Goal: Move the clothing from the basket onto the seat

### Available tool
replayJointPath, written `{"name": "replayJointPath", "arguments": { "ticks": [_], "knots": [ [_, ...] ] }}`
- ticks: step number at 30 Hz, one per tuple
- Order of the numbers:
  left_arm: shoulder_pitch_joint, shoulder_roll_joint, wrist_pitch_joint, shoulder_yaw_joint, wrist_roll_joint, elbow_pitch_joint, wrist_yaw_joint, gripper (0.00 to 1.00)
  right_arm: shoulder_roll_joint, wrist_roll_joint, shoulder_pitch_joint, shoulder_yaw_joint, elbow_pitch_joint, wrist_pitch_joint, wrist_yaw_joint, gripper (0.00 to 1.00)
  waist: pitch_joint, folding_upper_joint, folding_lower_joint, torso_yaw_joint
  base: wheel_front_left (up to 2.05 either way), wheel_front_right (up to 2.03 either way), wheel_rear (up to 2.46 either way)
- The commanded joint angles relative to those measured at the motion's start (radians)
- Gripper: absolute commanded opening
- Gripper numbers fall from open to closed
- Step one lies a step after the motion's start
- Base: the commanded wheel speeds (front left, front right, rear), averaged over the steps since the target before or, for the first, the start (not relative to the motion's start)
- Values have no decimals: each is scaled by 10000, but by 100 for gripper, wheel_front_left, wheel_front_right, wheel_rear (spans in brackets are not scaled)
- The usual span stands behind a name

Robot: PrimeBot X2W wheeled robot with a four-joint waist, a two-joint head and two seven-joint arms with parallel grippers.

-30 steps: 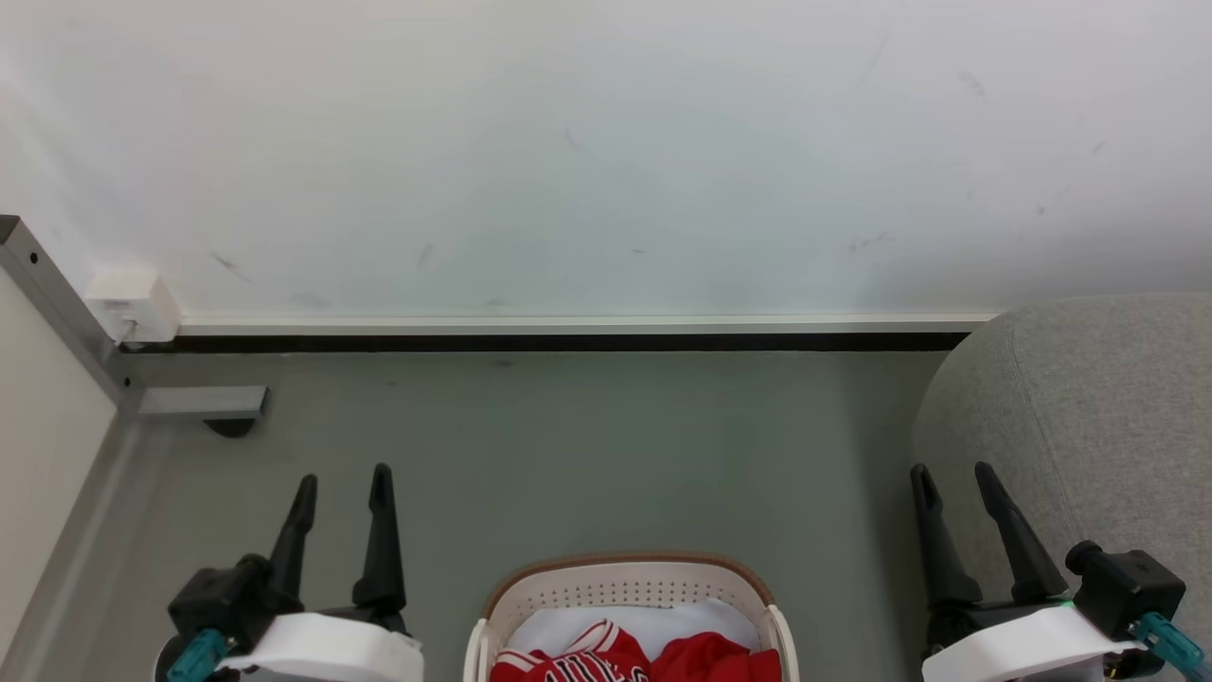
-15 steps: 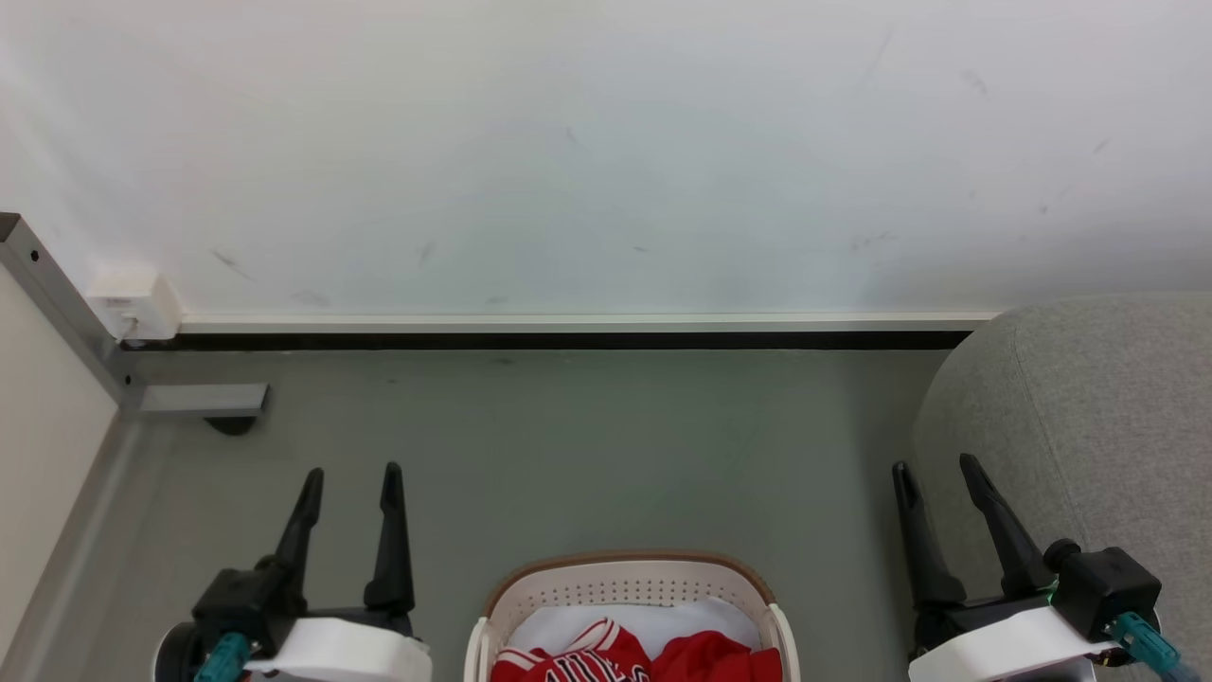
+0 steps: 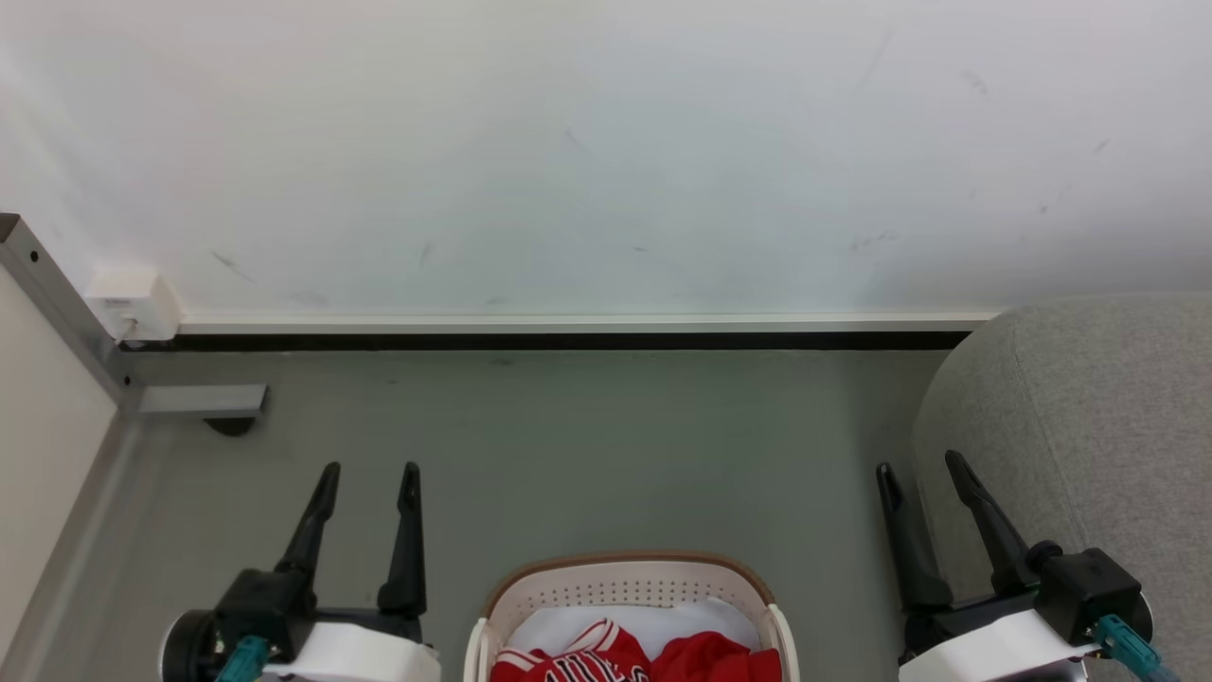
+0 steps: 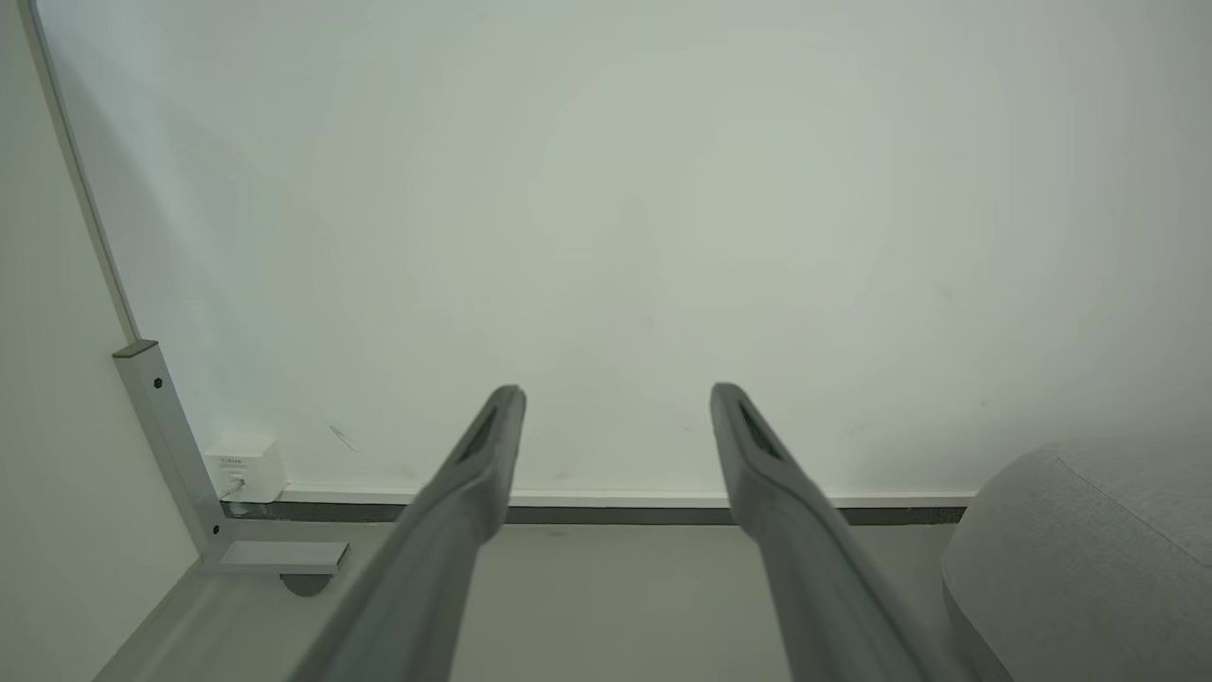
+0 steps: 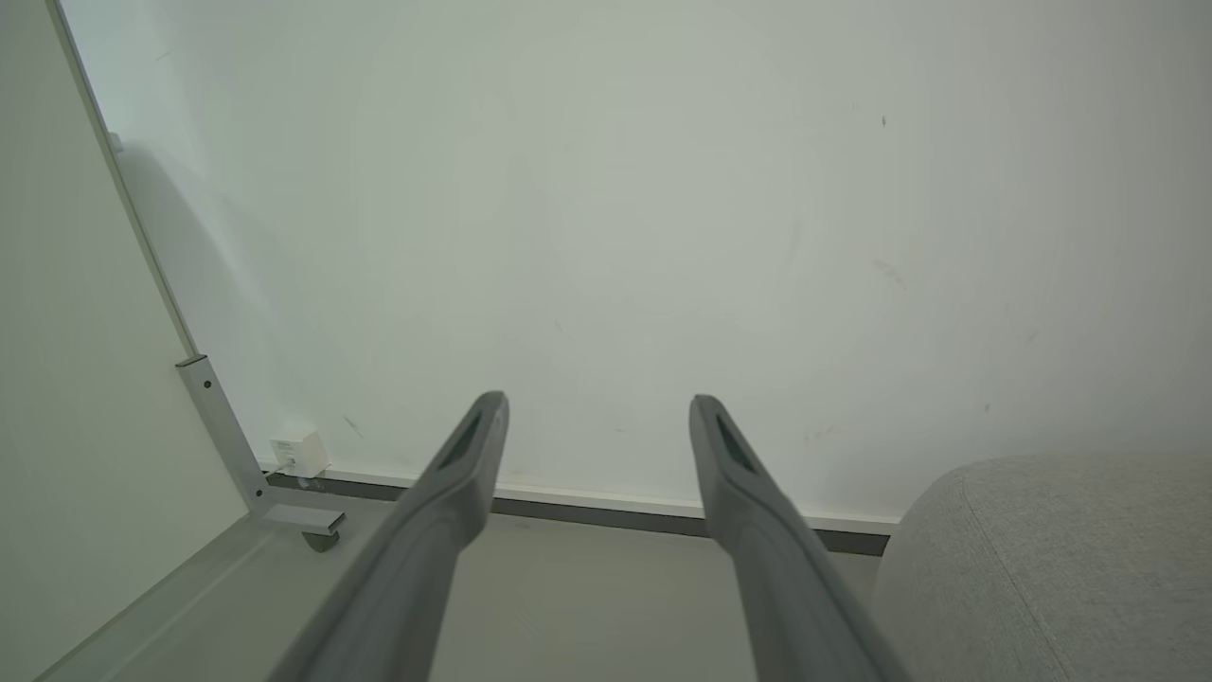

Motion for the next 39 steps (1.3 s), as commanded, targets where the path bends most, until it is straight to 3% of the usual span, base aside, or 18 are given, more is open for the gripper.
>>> {"name": "replayJointPath", "arguments": {
  "ticks": [1,21,30,39],
  "knots": [
    [-39,77,-11,20,-1,11,21,100,-47,-46,-109,10,48,-29,-21,100,-7,0,0,-12,0,0,0],
    [-37,71,-9,106,-236,51,19,100,-74,131,-129,-6,40,-15,-21,100,41,0,0,-251,0,0,0],
    [-260,69,-9,219,-271,135,-45,100,-36,167,-330,-159,-110,-13,-21,100,542,0,0,-990,0,0,0],
    [-695,71,-9,261,-83,877,-482,100,11,268,-663,-308,-353,-12,-21,100,1546,0,0,-1980,0,0,0]
  ]
}}
